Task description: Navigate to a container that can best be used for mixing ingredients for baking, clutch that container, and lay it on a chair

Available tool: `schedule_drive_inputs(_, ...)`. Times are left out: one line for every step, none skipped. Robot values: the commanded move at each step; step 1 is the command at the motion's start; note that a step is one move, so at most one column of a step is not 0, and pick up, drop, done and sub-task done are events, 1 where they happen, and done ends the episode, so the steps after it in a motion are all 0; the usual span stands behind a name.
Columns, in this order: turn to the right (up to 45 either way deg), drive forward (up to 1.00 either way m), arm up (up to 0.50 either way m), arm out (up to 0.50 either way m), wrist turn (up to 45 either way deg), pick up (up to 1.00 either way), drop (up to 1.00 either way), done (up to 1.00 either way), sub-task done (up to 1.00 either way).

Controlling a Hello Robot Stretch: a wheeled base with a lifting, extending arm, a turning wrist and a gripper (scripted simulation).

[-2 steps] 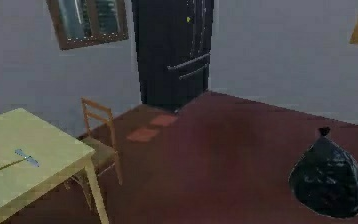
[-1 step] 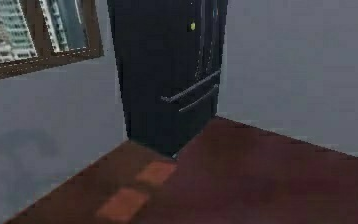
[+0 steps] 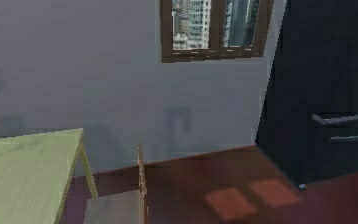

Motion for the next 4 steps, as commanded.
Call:
schedule_drive_inputs(0.0, 0.05, 0.0, 0.0, 0.0, 0.0, 0.0, 0.0, 0.0)
schedule_drive_inputs(45.0, 0.0, 0.0, 0.0, 0.0, 0.0, 0.0, 0.0, 0.0)
schedule_drive_inputs(9.0, 0.0, 0.0, 0.0, 0.0, 0.0, 0.0, 0.0, 0.0)
schedule_drive_inputs(0.0, 0.35, 0.0, 0.0, 0.0, 0.0, 0.0, 0.0, 0.0)
